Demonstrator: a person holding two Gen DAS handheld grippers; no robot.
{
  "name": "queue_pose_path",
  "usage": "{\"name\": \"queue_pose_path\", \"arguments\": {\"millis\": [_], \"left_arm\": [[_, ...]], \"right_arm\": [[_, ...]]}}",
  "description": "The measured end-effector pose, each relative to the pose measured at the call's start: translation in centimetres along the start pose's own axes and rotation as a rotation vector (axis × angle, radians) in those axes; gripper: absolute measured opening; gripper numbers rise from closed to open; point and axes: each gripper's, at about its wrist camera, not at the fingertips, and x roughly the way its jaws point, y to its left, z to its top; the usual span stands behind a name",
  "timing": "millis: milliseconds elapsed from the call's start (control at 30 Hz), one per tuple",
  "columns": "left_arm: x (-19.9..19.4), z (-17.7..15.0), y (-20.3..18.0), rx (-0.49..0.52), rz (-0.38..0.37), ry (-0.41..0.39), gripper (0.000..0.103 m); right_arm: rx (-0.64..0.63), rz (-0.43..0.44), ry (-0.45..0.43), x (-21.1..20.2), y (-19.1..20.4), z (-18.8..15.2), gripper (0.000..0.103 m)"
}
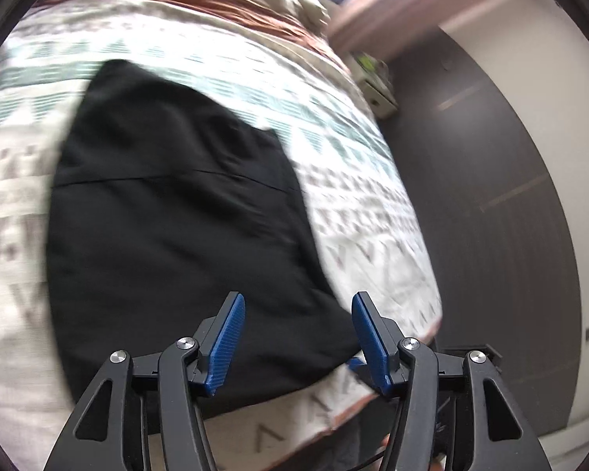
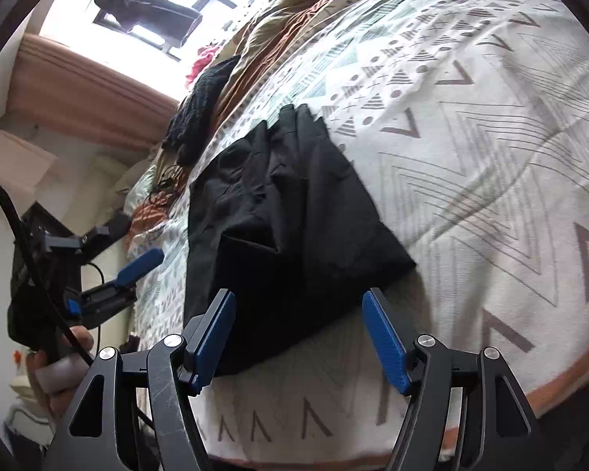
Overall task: Fold large clothes
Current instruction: 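Open both tools to release the jacket bundle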
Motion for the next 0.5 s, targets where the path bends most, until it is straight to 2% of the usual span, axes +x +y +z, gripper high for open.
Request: {"name": "queue_pose_path", "arguments": {"millis": [167, 300, 433, 467, 500], "left_arm": [[-3.5, -1.5, 5.6, -0.100, 0.113, -0.063, 0.058], [-4.9, -2.3, 9.0, -0.161, 0.164, -0.080, 0.058], [-5.3, -4.5, 11.5, -0.220, 0.193, -0.067, 0.058], [-5.2, -4.9, 12.2, -0.238, 0.195, -0.058, 0.058], [-5.3, -5.2, 12.5, -0.244, 0.195, -0.053, 0.058]], "right_arm": [[-0.005, 0.044, 0.006, 1.4, 1.2, 0.6, 0.071], [-0.017, 0.073, 0.012, 2.3, 2.2, 1.2, 0.071], [-0.039, 0.042, 0.008, 3.1, 2.6, 1.9, 0.071], [-0.046, 0.023, -0.006, 3.3, 2.6, 2.2, 0.070], [-0.046, -0.005, -0.014, 3.3, 2.4, 2.3, 0.054]]}}
